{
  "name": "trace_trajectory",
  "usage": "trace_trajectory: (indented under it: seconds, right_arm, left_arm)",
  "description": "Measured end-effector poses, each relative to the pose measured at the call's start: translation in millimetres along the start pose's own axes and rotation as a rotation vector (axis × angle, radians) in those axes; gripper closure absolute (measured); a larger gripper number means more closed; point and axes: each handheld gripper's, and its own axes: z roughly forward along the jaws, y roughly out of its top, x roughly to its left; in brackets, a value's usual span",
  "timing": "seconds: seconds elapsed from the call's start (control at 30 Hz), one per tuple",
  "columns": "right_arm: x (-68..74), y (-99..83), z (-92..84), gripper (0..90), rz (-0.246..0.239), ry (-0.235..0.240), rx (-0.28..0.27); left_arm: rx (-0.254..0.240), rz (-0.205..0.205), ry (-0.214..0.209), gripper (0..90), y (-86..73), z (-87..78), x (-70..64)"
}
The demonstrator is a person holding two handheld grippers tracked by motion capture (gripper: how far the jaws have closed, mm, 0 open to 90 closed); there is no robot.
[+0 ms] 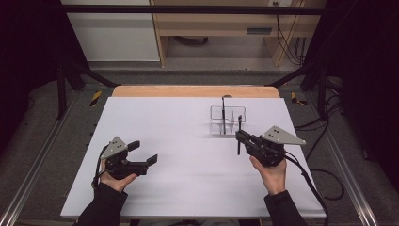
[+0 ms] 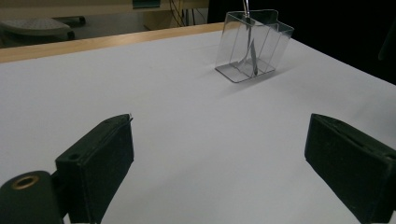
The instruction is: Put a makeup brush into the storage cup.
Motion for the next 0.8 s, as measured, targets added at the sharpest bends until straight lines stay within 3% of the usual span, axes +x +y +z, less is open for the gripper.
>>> trace_trajectory:
  seconds: [0.27,0.8]
  right_arm:
    - [0.9,14.8,10.3,83.3,-0.006,-0.014,-0.011]
    - [-6.6,35.2,28.6,83.3,0.029,-0.036,-0.033]
  left_arm:
    - [0.0,0.003,0.016,6.9,-2.1,-5.4,5.7]
    - [0.009,0.005,0.039,5.2,-9.4,-12.6,12.8]
